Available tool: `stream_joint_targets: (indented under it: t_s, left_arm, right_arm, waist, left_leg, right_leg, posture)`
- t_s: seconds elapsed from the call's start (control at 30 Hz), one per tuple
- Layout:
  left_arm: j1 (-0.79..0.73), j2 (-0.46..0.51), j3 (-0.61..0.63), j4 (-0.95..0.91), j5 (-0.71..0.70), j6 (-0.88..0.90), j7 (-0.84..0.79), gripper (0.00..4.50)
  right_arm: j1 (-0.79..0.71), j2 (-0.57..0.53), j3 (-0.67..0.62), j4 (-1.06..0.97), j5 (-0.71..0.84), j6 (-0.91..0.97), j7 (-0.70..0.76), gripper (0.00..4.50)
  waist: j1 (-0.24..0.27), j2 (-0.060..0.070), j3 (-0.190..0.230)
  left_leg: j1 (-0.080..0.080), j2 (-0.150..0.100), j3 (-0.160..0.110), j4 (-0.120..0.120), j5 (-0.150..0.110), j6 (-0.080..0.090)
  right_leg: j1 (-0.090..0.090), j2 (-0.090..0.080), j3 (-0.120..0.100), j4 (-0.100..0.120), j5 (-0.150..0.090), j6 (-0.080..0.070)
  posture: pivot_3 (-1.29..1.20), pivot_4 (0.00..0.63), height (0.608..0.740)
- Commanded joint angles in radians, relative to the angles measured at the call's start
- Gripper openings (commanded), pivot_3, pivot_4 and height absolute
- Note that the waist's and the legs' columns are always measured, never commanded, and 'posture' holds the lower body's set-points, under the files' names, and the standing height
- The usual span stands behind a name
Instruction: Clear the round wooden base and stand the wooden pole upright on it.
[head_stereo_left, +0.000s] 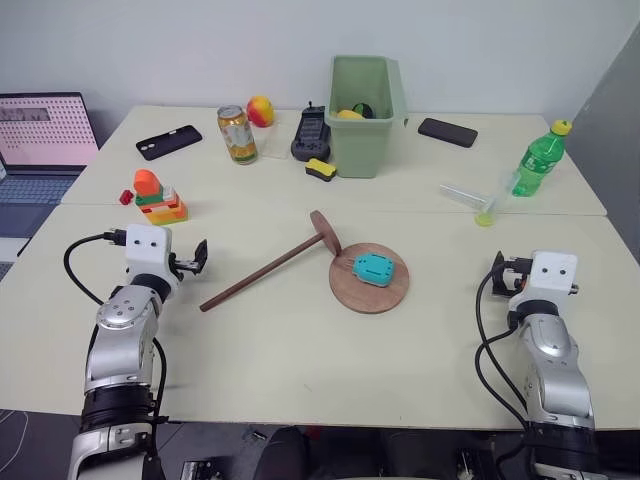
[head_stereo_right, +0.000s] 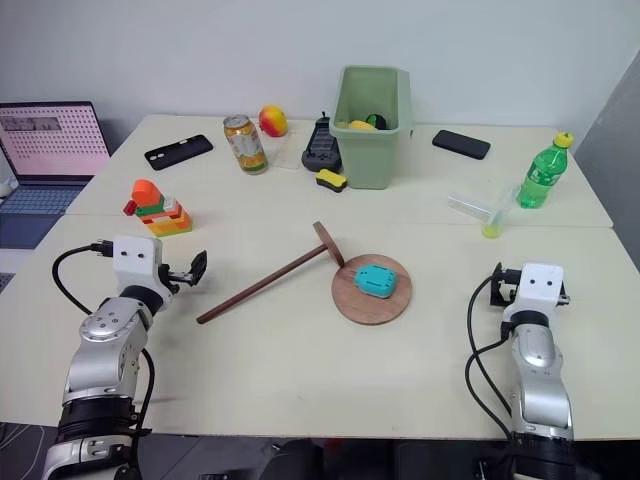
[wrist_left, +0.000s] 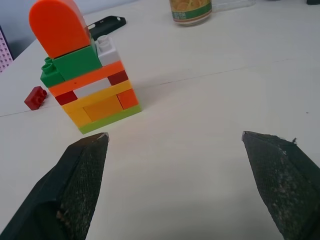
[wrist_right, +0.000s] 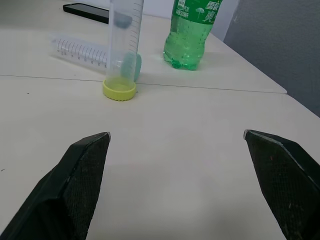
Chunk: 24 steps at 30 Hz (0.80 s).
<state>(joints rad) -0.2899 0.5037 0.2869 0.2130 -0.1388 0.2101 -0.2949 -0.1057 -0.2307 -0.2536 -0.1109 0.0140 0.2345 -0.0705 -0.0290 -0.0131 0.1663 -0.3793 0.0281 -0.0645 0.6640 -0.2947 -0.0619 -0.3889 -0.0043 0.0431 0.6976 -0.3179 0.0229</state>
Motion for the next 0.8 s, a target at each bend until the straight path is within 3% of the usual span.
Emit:
stream_joint_targets:
  t_s: [0.03, 0.2, 0.33, 0.43, 0.57, 0.8]
  left_arm:
    - [-0.014, 0.022, 0.020, -0.022, -0.014, -0.009, -0.010, 4.45]
    - [-0.014, 0.040, 0.023, -0.047, -0.042, 0.012, -0.053, 4.45]
    - [-0.016, 0.134, -0.009, -0.215, -0.206, 0.137, -0.320, 4.45]
    - [-0.028, 0.178, -0.025, -0.316, -0.316, 0.227, -0.438, 4.45]
    - [0.048, 0.271, -0.130, -0.550, -0.419, 0.272, -0.664, 4.45]
    - [0.151, 0.283, -0.202, -0.685, -0.418, 0.224, -0.740, 4.45]
  right_arm:
    - [-0.006, -0.011, -0.016, -0.036, -0.006, -0.007, -0.005, 4.50]
    - [-0.027, -0.070, -0.015, -0.060, 0.038, 0.022, 0.092, 4.50]
    - [-0.112, -0.238, 0.045, -0.111, 0.314, 0.156, 0.531, 4.50]
    - [-0.157, -0.335, 0.103, -0.109, 0.410, 0.218, 0.748, 4.50]
    - [-0.288, -0.379, 0.239, -0.059, 0.472, 0.282, 0.963, 4.50]
    - [-0.416, -0.335, 0.395, 0.107, 0.359, 0.192, 1.051, 4.50]
  waist:
    - [0.000, 0.000, 0.000]
    - [0.000, 0.000, 0.000]
    - [-0.003, 0.001, 0.001]
    - [-0.003, 0.000, 0.001]
    - [-0.006, 0.001, 0.001]
    - [-0.003, 0.001, 0.001]
  left_leg:
    - [0.000, 0.000, 0.000, 0.000, 0.000, 0.000]
    - [0.000, 0.000, 0.000, 0.000, 0.000, 0.000]
    - [0.000, -0.001, 0.000, 0.000, 0.000, 0.000]
    - [0.000, 0.000, 0.000, 0.000, 0.000, 0.000]
    - [0.000, 0.000, -0.001, 0.000, 0.000, 0.000]
    - [0.000, 0.000, -0.001, 0.001, 0.000, 0.000]
  right_leg:
    - [0.000, 0.000, 0.000, 0.000, 0.000, 0.000]
    - [0.000, 0.000, 0.000, 0.000, 0.000, 0.000]
    - [0.000, 0.003, -0.001, 0.000, 0.000, 0.000]
    - [0.000, 0.003, -0.001, 0.000, 0.000, 0.000]
    - [0.001, 0.003, -0.001, -0.001, 0.000, 0.000]
    - [0.001, 0.003, -0.001, -0.001, 0.000, 0.000]
  posture:
    - [0.00, 0.150, 0.740]
    - [0.00, 0.150, 0.740]
    - [0.00, 0.150, 0.740]
    - [0.00, 0.150, 0.740]
    - [0.00, 0.150, 0.740]
    - [0.00, 0.150, 0.740]
